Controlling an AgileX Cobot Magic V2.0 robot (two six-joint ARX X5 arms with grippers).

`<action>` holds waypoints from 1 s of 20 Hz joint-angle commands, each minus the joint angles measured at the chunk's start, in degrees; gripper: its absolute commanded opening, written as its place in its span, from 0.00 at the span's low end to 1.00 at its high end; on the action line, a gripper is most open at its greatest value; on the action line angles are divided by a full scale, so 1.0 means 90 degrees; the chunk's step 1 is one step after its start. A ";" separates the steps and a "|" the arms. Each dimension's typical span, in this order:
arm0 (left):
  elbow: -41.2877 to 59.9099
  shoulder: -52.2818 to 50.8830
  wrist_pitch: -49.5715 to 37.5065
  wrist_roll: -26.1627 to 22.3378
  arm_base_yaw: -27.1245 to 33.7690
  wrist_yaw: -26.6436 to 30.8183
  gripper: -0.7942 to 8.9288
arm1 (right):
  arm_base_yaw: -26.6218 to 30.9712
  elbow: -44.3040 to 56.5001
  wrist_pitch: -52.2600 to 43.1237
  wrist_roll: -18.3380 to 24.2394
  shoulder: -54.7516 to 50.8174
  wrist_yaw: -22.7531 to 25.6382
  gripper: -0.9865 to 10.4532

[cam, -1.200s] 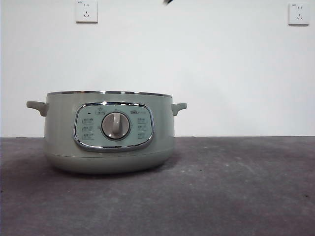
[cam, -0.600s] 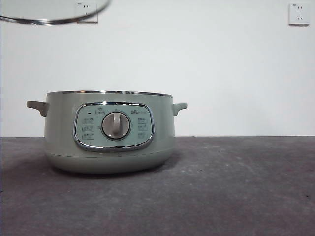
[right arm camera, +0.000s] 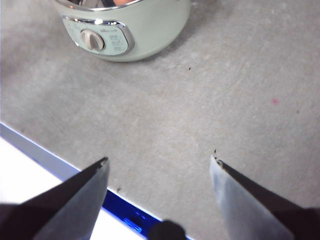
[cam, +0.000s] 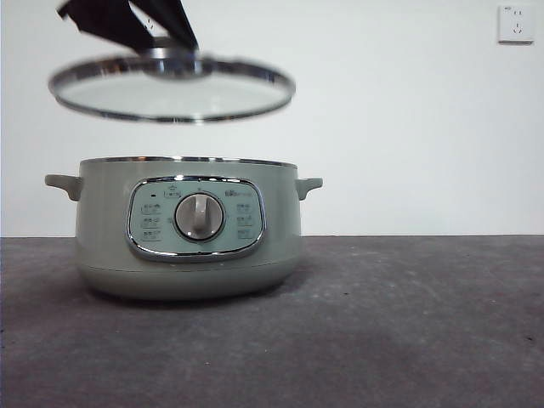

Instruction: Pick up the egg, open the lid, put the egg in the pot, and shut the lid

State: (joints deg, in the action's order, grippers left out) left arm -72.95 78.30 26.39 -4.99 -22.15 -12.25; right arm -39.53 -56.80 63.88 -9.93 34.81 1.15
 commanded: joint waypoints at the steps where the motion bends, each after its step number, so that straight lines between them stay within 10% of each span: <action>1: -0.0061 0.0226 -0.0551 -0.0136 0.0007 0.0036 0.08 | -0.0019 0.0056 0.0078 -0.0238 -0.0155 0.0092 0.39; 20: -0.0063 0.1396 -0.0896 -0.0141 0.0010 0.0204 0.07 | -0.0019 0.0056 0.0393 -0.0279 -0.0233 0.0379 0.39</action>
State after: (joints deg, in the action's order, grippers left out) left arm -73.19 89.91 18.85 -5.91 -22.02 -10.02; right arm -39.64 -56.77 67.68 -11.84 32.86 4.38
